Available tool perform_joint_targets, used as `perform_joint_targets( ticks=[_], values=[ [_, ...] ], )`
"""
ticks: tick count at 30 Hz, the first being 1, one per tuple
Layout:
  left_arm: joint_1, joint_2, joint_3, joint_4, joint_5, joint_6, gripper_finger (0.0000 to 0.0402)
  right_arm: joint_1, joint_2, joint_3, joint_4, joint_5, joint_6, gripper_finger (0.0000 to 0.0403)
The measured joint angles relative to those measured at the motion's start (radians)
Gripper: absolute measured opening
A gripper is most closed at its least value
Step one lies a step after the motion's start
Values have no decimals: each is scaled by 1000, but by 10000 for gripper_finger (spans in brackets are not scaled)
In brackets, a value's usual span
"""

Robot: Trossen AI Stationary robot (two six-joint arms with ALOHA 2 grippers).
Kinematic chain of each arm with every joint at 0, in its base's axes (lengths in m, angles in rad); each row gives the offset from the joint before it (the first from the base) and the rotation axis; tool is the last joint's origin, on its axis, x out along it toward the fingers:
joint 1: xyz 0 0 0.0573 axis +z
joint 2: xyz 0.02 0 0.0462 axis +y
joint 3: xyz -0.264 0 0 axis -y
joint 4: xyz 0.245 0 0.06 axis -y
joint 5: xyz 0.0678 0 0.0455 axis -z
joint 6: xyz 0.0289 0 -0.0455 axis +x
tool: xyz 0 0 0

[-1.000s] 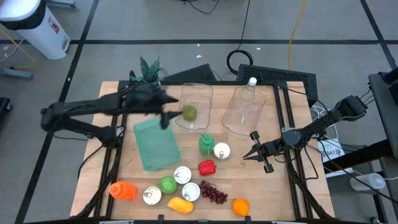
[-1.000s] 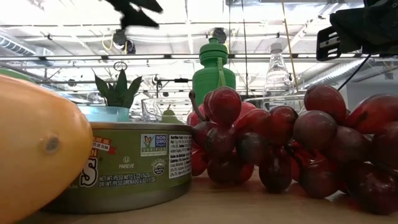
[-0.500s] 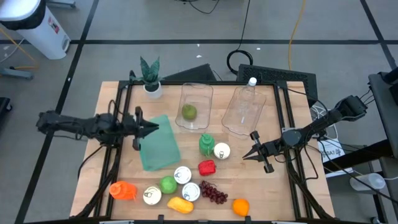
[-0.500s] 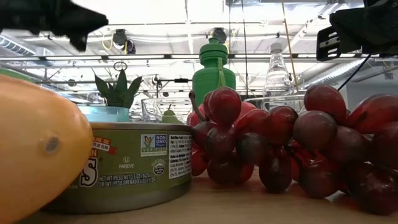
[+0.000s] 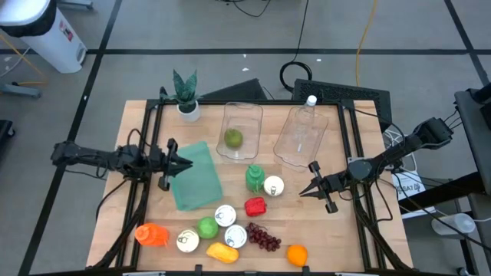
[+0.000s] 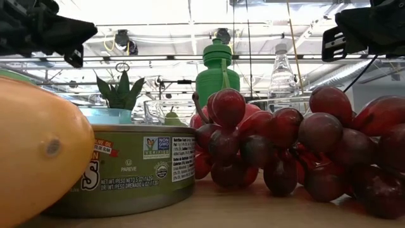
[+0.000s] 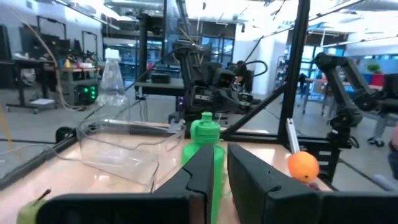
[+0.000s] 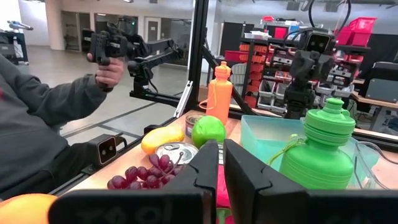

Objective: Pick & Place Food Item
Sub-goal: Put the top blue and pink tuna can into the green bin

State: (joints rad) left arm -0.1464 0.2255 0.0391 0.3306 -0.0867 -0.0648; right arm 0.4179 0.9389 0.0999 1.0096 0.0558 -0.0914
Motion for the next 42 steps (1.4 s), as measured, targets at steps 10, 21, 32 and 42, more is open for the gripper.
perform_joint_targets(
  ticks=[10,21,32,42],
  values=[
    [-23,1,-24,30,-58,31,51,0,0,0,-5,0,0,18],
    [-53,3,-24,21,-65,-54,51,0,0,0,-5,0,8,18],
    [-53,3,-24,32,-101,-65,51,0,0,0,-20,0,24,18],
    [-52,3,-24,31,-124,-77,51,4,0,57,-146,131,0,17]
  ],
)
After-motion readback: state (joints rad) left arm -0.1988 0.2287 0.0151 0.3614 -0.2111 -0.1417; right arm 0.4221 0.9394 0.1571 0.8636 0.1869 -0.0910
